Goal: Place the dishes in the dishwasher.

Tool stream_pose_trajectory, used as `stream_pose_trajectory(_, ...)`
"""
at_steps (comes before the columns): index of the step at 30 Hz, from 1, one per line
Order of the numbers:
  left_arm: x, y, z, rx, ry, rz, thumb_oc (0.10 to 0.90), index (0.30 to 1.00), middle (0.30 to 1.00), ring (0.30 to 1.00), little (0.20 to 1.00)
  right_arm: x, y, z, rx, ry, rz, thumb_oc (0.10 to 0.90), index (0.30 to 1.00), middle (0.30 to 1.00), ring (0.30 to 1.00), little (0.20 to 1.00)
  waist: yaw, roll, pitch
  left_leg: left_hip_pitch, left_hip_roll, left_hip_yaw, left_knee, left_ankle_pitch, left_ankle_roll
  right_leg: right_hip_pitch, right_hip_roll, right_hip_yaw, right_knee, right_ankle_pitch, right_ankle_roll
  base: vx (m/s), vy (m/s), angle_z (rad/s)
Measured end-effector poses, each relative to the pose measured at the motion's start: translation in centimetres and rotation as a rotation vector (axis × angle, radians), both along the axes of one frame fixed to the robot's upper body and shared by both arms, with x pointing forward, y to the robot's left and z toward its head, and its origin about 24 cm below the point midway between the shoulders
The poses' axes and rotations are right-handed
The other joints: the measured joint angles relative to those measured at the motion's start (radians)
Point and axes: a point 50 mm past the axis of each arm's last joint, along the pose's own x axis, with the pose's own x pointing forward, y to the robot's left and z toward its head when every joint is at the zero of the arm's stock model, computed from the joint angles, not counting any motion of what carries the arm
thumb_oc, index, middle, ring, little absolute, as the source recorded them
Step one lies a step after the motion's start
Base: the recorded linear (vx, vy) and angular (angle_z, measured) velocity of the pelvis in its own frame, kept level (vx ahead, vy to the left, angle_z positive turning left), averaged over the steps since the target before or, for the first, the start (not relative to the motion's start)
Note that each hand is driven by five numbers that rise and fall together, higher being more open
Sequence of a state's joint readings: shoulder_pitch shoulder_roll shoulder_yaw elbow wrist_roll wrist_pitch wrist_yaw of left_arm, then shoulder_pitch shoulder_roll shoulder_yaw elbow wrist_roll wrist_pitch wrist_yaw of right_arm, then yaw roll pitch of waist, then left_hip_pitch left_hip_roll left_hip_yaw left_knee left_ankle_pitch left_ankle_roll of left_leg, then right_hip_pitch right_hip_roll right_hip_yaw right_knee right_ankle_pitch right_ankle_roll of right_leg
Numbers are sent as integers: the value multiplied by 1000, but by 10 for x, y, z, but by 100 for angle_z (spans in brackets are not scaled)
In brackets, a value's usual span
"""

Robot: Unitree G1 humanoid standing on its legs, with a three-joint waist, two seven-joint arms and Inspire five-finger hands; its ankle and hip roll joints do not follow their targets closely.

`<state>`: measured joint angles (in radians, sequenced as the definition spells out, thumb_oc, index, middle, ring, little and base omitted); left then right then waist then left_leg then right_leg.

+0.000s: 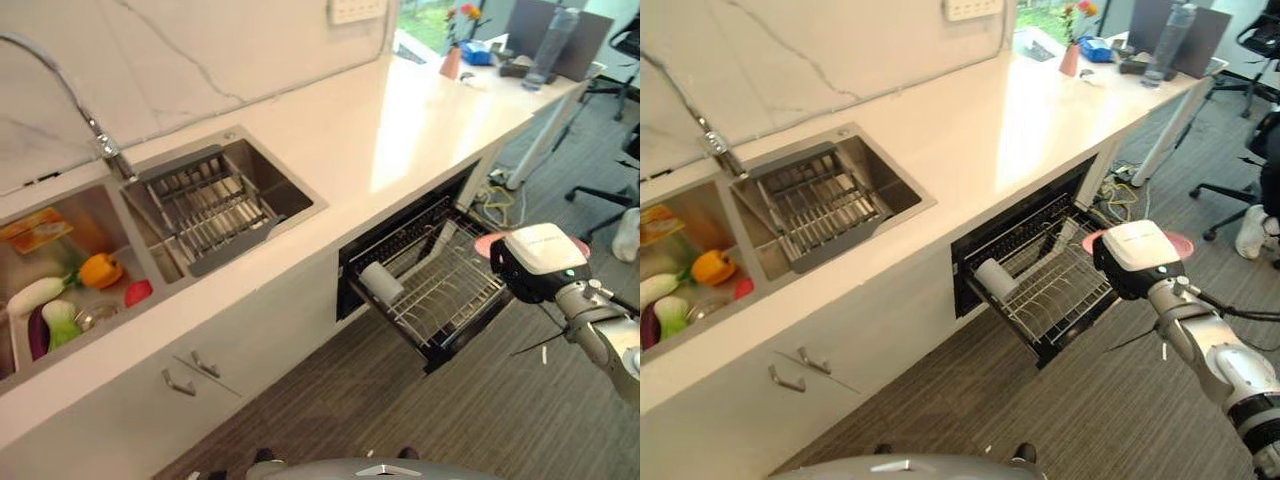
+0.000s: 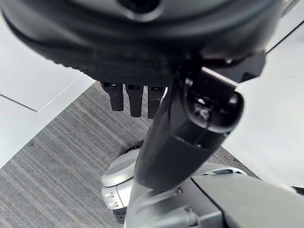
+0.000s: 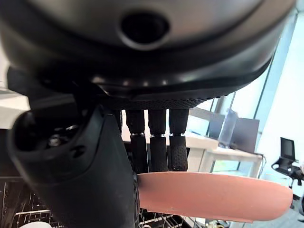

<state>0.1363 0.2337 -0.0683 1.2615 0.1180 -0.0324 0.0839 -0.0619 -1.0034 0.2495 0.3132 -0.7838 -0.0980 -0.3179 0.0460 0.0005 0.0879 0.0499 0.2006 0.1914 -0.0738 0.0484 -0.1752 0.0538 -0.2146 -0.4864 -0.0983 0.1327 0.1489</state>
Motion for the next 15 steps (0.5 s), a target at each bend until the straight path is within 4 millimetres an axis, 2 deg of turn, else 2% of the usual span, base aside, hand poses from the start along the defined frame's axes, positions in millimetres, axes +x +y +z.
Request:
stream_pose_trajectory(2, 1, -1, 0, -4, 2, -3, 800, 900, 900, 900, 900, 4, -2, -6, 1, 15, -27, 400, 300, 300, 300, 300, 4, 6, 5, -26, -1, -12, 0, 8, 0, -16, 0, -10, 0, 3, 0, -99, -9, 18)
stream_pose_trajectory(3, -2, -2, -1, -8, 6, -2, 800, 900, 900, 900, 900, 8, 0, -9, 0, 18, -31, 400, 300, 300, 300, 300, 14, 19, 17, -39, -2, -19, 2, 14, 0, -25, -1, -15, 0, 5, -1, -109, -7, 11)
stream_pose_trajectory(4, -1, -4, -1, -11, 4, -12, 800, 900, 900, 900, 900, 11, 0, -9, 0, 11, -37, 400, 300, 300, 300, 300, 6, 18, 25, -50, -2, -21, 7, 15, 0, -33, -2, -15, 0, 7, -2, -107, -14, 18)
stream_pose_trajectory(8, 12, -13, -2, -36, -36, -14, 800, 900, 900, 900, 900, 25, -2, -1, -17, -27, -57, 400, 300, 300, 300, 300, 27, 67, 74, -130, -11, -65, 14, 38, 8, -75, -7, -58, 1, 20, -9, -87, -13, 29)
stream_pose_trajectory(10, 14, -16, -2, -43, -47, -25, 800, 900, 900, 900, 900, 36, -2, 0, -12, -43, -73, 400, 300, 300, 300, 300, 36, 76, 100, -155, -15, -74, 21, 41, 8, -89, -12, -65, 0, 21, -9, -53, -7, 27)
stream_pose_trajectory(11, 25, -19, -1, -49, -74, -30, 800, 900, 900, 900, 900, 43, -6, 7, -5, -66, -105, 400, 300, 300, 300, 300, 44, 92, 138, -176, -21, -97, 21, 51, 13, -98, -16, -87, 0, 26, -10, -52, -7, 32)
stream_pose_trajectory(12, 26, -18, -1, -49, -78, -19, 800, 900, 900, 900, 900, 43, -6, 7, -2, -67, -111, 400, 300, 300, 300, 300, 58, 102, 141, -185, -22, -99, 21, 53, 14, -105, -18, -89, 1, 27, -12, -66, -13, 31)
stream_pose_trajectory(15, 29, -18, 0, -45, -102, -4, 800, 900, 900, 900, 900, 54, -2, 8, 13, -89, -120, 400, 300, 300, 300, 300, 71, 103, 181, -214, -33, -115, 27, 59, 17, -117, -26, -104, 1, 29, -10, -49, -7, 17)
